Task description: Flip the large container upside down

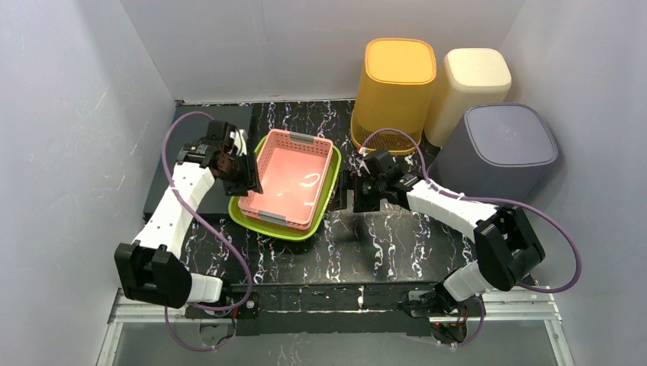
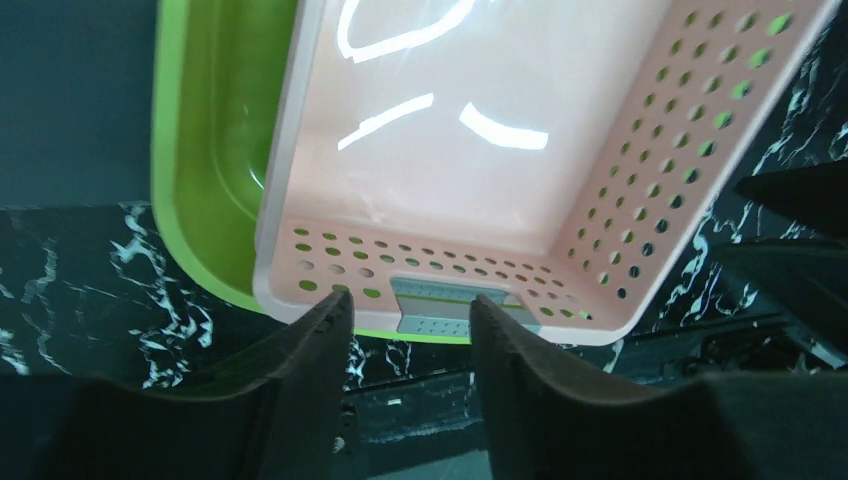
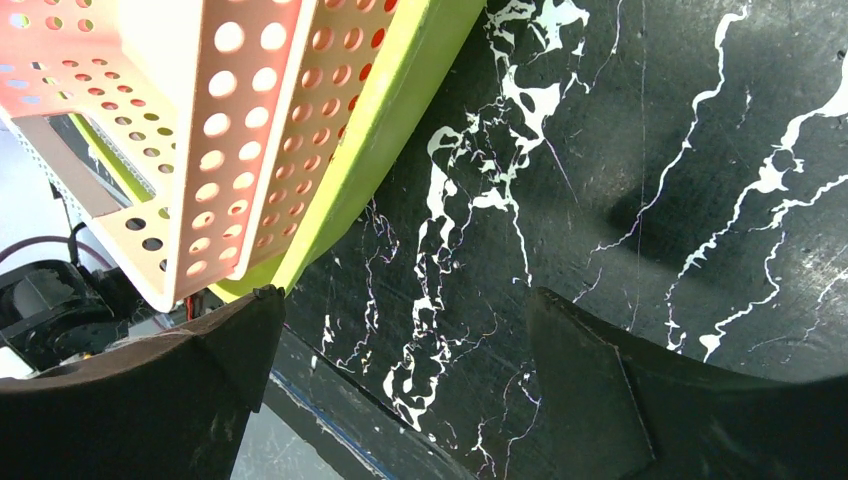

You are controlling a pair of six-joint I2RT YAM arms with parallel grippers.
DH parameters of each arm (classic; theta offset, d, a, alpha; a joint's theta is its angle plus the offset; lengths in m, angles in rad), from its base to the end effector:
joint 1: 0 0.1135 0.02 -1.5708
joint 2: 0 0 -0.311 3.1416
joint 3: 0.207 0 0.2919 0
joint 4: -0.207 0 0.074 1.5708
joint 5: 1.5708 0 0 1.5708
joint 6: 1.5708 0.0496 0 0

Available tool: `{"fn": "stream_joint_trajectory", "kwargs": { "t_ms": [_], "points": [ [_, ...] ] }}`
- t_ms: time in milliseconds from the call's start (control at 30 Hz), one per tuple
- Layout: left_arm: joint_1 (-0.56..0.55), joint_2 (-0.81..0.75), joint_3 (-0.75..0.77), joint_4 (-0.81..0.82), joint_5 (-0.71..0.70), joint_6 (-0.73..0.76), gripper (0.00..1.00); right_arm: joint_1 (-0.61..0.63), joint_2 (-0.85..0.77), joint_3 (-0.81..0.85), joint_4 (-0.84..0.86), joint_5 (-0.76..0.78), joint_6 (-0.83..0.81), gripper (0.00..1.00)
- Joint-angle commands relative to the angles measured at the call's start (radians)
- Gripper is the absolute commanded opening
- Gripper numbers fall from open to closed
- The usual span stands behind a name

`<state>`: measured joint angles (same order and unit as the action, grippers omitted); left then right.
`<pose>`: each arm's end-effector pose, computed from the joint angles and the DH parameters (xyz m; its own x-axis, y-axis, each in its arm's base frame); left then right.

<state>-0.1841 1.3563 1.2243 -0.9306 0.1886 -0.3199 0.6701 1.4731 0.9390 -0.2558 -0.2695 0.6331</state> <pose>0.2977 -0.0649 0.3320 -0.9000 -0.1466 -0.4104 -0.0142 0.9511 -0.3085 0.2676 0.2289 0.2427 -0.8899 0.0225 -0.4556 -0.2717 0.7762 0.5689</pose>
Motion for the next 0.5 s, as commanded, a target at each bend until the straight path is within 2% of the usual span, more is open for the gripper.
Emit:
{"fn": "stream_joint_trajectory", "kwargs": {
  "t_ms": [0,67,133,333,467],
  "points": [
    [0.003,-0.048,0.110,-0.031,-0.133,0.018,0.50,0.003,-0.003,0.044,0.003,-0.016,0.010,0.99],
    [0.007,-0.025,0.117,-0.042,-0.237,0.019,0.57,0.002,-0.006,0.043,-0.001,-0.014,0.007,0.99],
    [0.021,0.015,0.109,-0.043,-0.276,0.025,0.59,0.002,-0.012,0.040,-0.005,-0.013,0.007,0.99],
    [0.043,0.142,0.098,-0.018,-0.209,0.051,0.57,0.002,-0.026,0.032,-0.014,-0.016,0.004,0.99],
    [0.043,0.153,0.078,-0.016,-0.132,0.059,0.49,0.002,-0.031,0.027,-0.028,-0.009,-0.003,0.99]
  ]
}}
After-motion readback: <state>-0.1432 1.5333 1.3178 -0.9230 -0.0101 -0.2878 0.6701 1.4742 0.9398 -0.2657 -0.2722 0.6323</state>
